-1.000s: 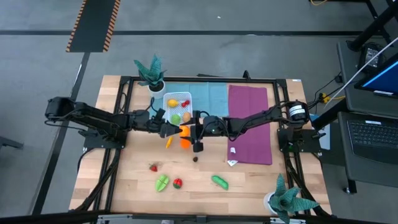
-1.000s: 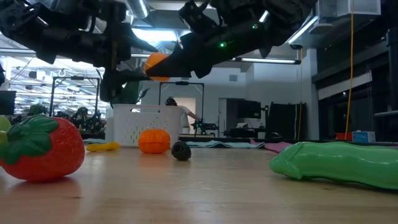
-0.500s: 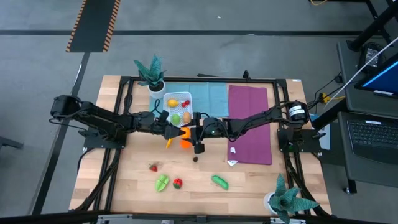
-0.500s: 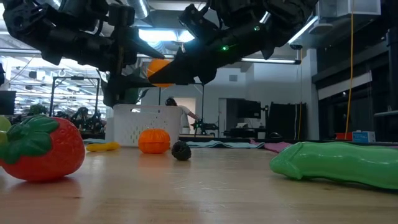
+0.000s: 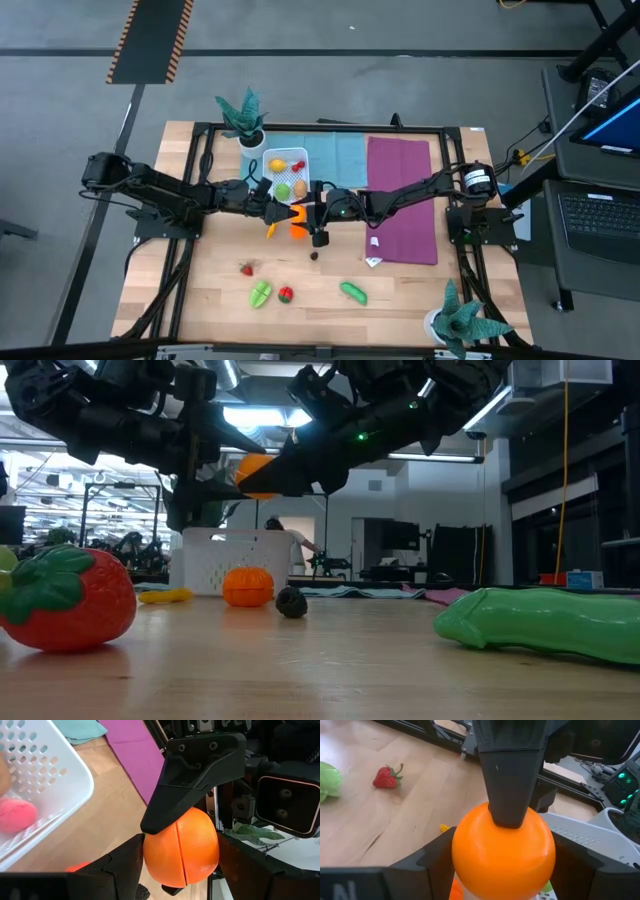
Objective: Pick and placing Produce into tupperware
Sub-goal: Put the orange into the white basket
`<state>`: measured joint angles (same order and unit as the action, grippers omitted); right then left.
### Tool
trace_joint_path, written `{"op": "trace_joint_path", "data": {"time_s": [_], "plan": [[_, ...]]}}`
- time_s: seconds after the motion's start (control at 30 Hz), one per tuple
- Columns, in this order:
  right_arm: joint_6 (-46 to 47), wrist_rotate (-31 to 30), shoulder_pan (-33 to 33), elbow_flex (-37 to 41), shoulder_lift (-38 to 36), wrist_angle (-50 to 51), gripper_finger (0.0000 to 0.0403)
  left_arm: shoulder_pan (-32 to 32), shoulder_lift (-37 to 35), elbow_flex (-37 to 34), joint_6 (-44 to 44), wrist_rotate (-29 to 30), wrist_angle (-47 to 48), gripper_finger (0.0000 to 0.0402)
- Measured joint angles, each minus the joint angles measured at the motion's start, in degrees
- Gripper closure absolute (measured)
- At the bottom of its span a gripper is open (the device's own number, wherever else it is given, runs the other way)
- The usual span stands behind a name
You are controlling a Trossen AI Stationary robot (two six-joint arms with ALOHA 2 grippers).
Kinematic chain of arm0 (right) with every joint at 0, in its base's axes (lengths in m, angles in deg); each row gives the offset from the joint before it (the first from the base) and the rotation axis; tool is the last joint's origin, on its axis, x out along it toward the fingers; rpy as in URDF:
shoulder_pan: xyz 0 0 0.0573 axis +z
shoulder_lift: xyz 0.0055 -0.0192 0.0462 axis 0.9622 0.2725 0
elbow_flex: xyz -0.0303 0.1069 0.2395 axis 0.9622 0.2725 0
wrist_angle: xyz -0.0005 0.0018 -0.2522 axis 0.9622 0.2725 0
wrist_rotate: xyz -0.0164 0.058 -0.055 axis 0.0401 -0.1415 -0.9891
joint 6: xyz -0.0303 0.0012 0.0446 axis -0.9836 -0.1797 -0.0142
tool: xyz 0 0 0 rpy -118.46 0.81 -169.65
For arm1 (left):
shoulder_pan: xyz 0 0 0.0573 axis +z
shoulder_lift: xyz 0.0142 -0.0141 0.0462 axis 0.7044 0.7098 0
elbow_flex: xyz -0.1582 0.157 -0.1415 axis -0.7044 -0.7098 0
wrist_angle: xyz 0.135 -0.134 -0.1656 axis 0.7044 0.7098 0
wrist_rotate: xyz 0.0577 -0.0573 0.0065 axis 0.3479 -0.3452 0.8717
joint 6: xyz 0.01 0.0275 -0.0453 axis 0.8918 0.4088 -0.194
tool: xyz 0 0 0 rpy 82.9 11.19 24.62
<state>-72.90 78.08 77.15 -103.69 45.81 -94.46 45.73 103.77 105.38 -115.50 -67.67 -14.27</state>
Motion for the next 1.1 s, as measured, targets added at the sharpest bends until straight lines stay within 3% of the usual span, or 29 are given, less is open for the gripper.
{"op": "trace_joint_path", "data": {"time_s": [0.17, 0.37, 0.73, 1.1], "plan": [[-0.21, -0.16, 0.0, -0.02, 0.0, -0.05, 0.0152, 0.0, 0.0, 0.0, 1.49, 0.02, -0.02, 0.0172], [-0.68, -0.28, 0.0, -0.02, 0.0, -0.05, 0.0152, 0.0, 0.0, 0.02, 2.58, 0.02, -0.13, 0.022], [0.69, 0.49, -0.02, -0.8, -0.43, -3.82, 0.0131, 0.04, 0.18, 0.32, 5.68, 0.2, -1.86, 0.0221], [0.24, 1.14, 0.54, -0.48, -0.24, -2.46, 0.013, 2.29, -0.08, 0.19, 6.75, -5.25, -3.21, 0.0221]]}}
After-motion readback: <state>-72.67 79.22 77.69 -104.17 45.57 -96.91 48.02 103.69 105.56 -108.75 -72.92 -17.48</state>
